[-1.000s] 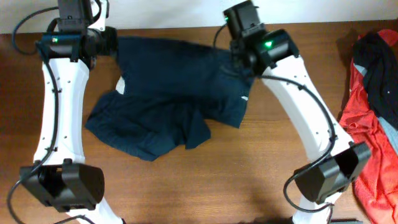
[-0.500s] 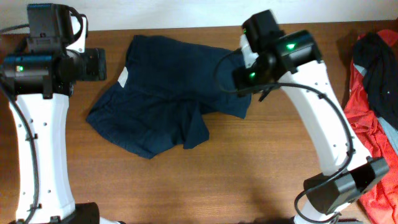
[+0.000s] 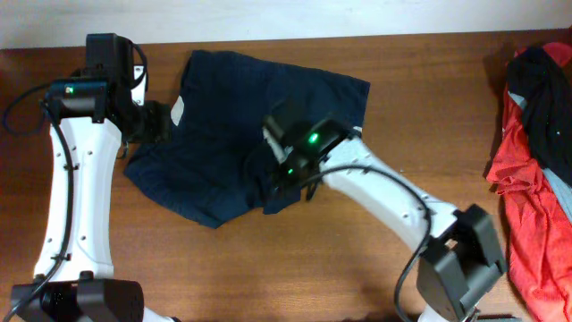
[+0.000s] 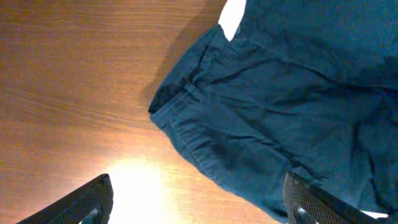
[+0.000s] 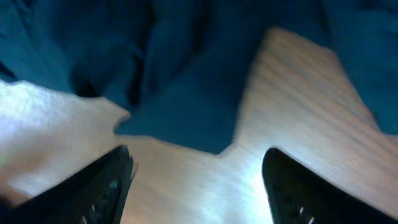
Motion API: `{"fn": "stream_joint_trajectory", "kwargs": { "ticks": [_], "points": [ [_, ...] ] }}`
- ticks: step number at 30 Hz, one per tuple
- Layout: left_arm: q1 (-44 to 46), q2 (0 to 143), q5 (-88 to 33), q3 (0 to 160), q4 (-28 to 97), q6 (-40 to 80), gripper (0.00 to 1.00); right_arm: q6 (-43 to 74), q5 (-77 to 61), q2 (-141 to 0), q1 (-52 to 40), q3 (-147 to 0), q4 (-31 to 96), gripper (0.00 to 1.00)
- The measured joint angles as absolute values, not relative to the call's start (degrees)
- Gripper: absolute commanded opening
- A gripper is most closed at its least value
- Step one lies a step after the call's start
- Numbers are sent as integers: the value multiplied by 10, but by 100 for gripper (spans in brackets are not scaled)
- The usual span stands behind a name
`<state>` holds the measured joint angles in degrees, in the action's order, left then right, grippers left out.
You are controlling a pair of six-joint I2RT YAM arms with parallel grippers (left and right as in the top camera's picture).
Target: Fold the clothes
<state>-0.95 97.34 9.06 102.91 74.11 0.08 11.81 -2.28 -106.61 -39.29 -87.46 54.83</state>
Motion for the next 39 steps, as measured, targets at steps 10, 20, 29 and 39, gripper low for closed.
{"fn": "stream_joint_trajectory", "kwargs": {
  "ticks": [10,20,29,39],
  "points": [
    [-10,973,77,1029,739,10,87,217,66,-1088,-435,-812,426,61],
    [-10,973,71,1029,738,12,87,239,136,-1116,-435,-832,542,4],
    [-10,973,66,1029,730,12,87,70,172,-1030,-422,-1026,742,4],
    [-10,973,66,1029,727,12,99,-53,154,-1031,-295,-1043,743,50]
  ]
}}
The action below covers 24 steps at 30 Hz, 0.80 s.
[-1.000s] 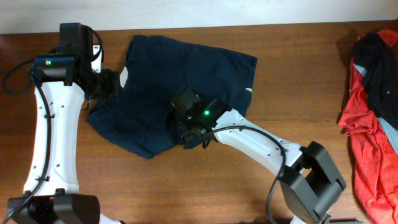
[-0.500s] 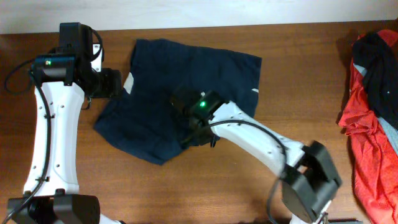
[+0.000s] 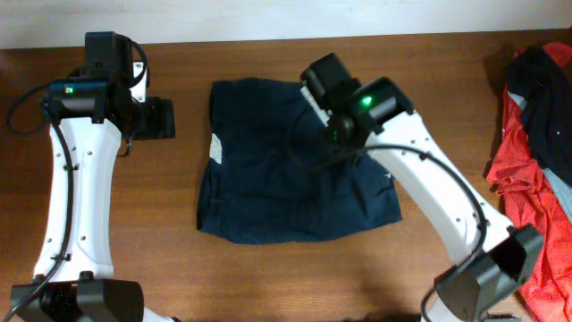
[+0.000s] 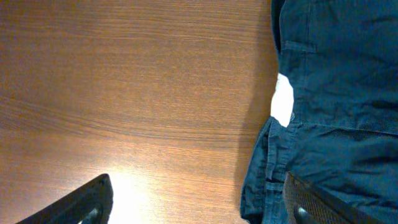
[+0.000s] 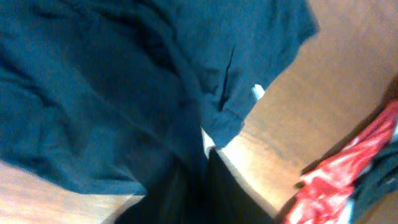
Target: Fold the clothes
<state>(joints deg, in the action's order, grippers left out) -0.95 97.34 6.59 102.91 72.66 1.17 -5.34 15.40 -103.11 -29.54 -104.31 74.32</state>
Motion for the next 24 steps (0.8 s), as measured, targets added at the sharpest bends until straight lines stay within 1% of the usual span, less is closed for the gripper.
{"fn": "stream_joint_trajectory", "kwargs": {
  "ticks": [1,3,7,8,10,11,12,17,24],
  "points": [
    [-10,973,65,1029,727,13,99,-60,143,-1039,-275,-1042,743,57],
    [-10,973,63,1029,727,15,99,-62,130,-1049,-250,-1039,744,59],
    [-10,973,60,1029,726,14,99,-17,110,-1063,-197,-1036,771,59],
    [-10,973,60,1029,726,14,97,-7,106,-1063,-187,-1035,779,59],
    [-10,973,60,1030,734,15,89,12,95,-1063,-167,-1035,796,59],
    [-10,973,59,1031,742,15,84,18,88,-1063,-158,-1035,805,59],
    [-10,973,58,1034,754,15,83,24,81,-1063,-151,-1035,813,59],
    [-10,950,57,1065,787,16,82,40,39,-1062,-130,-1034,838,59],
    [-10,798,58,1078,825,39,83,45,1,-1021,-130,-1031,860,58]
  ]
}}
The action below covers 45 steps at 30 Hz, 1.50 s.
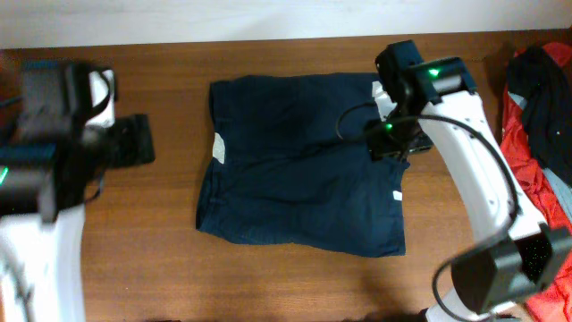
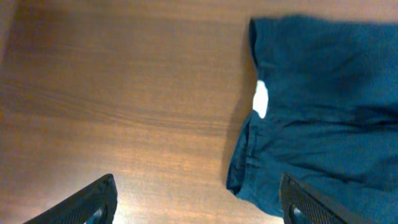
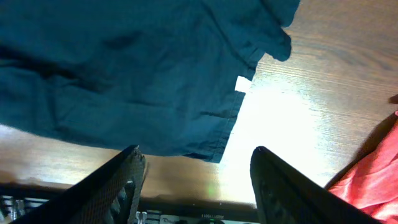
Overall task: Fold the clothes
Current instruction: 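Move both grippers to the bottom corners of the shorts and grasp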
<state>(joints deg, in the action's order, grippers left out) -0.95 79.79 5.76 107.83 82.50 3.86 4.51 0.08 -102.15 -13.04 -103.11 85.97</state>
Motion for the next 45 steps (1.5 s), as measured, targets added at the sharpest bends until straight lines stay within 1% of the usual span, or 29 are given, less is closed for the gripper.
{"fn": "stream_joint_trajectory", "kwargs": {
  "ticks": [3,6,7,9,13,14,16,18,20,23,27,30,32,34,36,37,38,39,44,45],
  "points": [
    [-10,744,53,1082,850,50,83,45,-3,-968,-134,-1031,864,59],
    [-10,714,44,1055,855,61,84,62,-6,-889,-141,-1031,866,64],
    [-10,707,41,1034,854,67,84,71,-8,-861,-143,-1031,866,70],
    [-10,699,33,977,842,77,84,90,-10,-805,-143,-1032,869,76],
    [-10,700,-11,816,757,88,84,128,-10,-732,-143,-1028,877,76],
    [-10,704,-21,779,732,89,84,133,-10,-725,-143,-1024,877,76],
    [-10,718,-42,679,666,91,79,150,-10,-716,-143,-991,879,76],
    [-10,735,-59,615,597,89,73,166,-10,-722,-143,-943,863,76],
    [-10,758,-80,568,548,81,71,179,-10,-735,-143,-883,845,75],
    [-10,802,-102,526,500,65,70,196,-11,-757,-143,-795,801,76],
    [4,862,-114,518,465,43,70,214,-15,-763,-143,-700,741,77],
    [32,899,-119,518,453,35,62,225,-17,-763,-143,-664,715,76],
    [54,921,-120,518,448,30,60,230,-17,-763,-143,-644,701,77],
    [77,937,-117,518,442,28,52,234,-17,-763,-143,-630,697,77],
    [96,944,-107,518,441,24,35,237,-17,-763,-143,-622,692,77],
    [103,945,-98,518,441,24,20,238,-17,-763,-143,-619,689,78],
    [106,945,-90,518,443,27,8,238,-17,-763,-143,-615,684,80],
    [107,945,-85,518,448,26,1,239,-16,-763,-143,-609,680,81],
    [107,945,-69,521,514,42,0,251,-14,-762,-133,-574,663,80],
    [107,945,-66,522,529,46,0,251,-14,-762,-126,-568,660,76]
  ]
}}
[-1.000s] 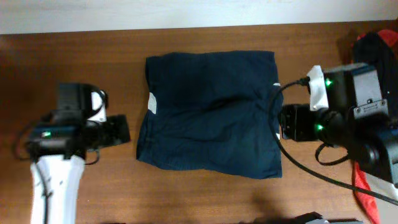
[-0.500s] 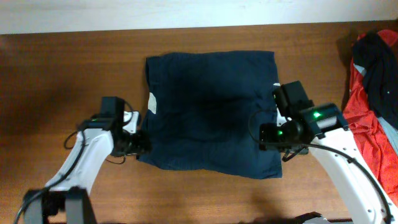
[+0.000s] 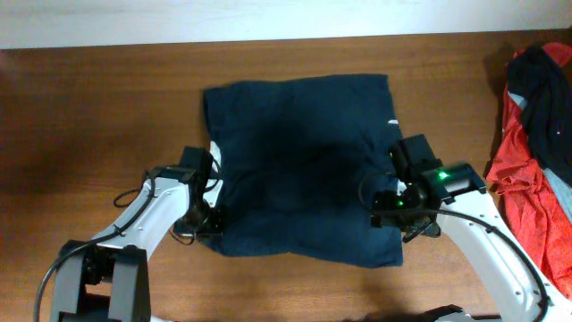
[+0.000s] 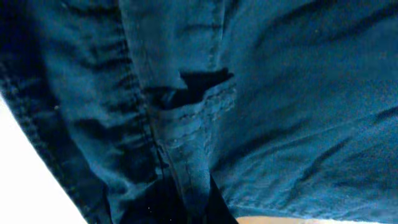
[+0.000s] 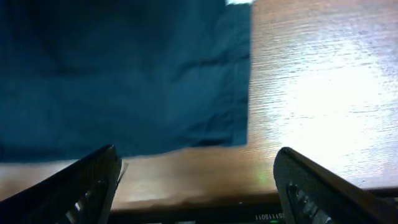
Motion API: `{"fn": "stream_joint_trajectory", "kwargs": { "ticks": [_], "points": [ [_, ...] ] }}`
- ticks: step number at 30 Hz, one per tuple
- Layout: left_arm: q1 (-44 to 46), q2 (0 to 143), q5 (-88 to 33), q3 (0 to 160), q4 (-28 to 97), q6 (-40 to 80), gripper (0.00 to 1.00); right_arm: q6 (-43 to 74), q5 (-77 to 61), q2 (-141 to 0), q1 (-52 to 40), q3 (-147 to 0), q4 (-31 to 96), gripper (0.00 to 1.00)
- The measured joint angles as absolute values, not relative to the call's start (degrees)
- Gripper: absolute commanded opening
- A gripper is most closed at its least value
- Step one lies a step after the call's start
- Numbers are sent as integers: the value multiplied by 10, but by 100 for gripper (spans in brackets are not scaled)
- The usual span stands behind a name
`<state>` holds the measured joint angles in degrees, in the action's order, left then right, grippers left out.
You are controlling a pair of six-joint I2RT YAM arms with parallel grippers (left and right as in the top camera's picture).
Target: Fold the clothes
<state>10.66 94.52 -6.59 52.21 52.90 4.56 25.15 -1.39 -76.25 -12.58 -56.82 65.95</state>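
Note:
Navy shorts (image 3: pixel 299 170) lie spread flat in the middle of the table. My left gripper (image 3: pixel 204 221) is at their near left corner. In the left wrist view it (image 4: pixel 186 205) is shut on a fold of the waistband, with shorts fabric (image 4: pixel 280 93) filling the frame. My right gripper (image 3: pixel 404 215) hangs over the near right hem. The right wrist view shows it (image 5: pixel 196 154) open and empty over bare wood, the shorts' hem (image 5: pixel 124 74) just beyond the fingers.
A heap of red and black clothes (image 3: pixel 532 179) lies at the table's right edge. Bare wooden table (image 3: pixel 89 116) stretches to the left of the shorts. The table's front edge (image 5: pixel 199 202) runs right below my right gripper.
The left arm was open at the far left, away from the shorts; now it is shut on their near left corner. The right gripper, still open, has come from the far right corner to the near right hem.
The shorts first lay crumpled at the left with my open right gripper at their near edge. Then the right gripper was shut on the fabric and the shorts lay spread toward the right. Then it stood open at the far right corner. Now both grippers are at the near corners.

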Motion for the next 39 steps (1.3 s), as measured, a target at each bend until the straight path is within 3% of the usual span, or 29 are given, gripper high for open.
{"fn": "stream_joint_trajectory", "kwargs": {
  "ticks": [3,4,5,7,8,23,27,31,35,39],
  "points": [
    [107,942,-53,533,560,58,1,254,-15,-762,-100,-551,657,59],
    [107,936,-48,539,565,61,1,251,-17,-762,-90,-547,657,58],
    [107,929,-44,544,566,64,1,249,-23,-762,-85,-545,657,59],
    [107,914,-42,549,566,70,0,240,-41,-762,-82,-545,658,75],
    [107,907,-41,551,566,74,1,234,-51,-762,-82,-542,660,76],
    [107,888,-29,553,609,104,10,265,-107,-760,-82,-387,598,78],
    [107,888,-27,553,613,103,24,278,-121,-760,-82,-352,542,70],
    [107,888,-26,553,616,105,53,286,-141,-760,-82,-335,530,68],
    [107,888,-25,553,615,110,59,288,-145,-760,-82,-333,520,58],
    [107,888,-25,553,617,110,64,291,-145,-761,-82,-331,496,57]
  ]
}}
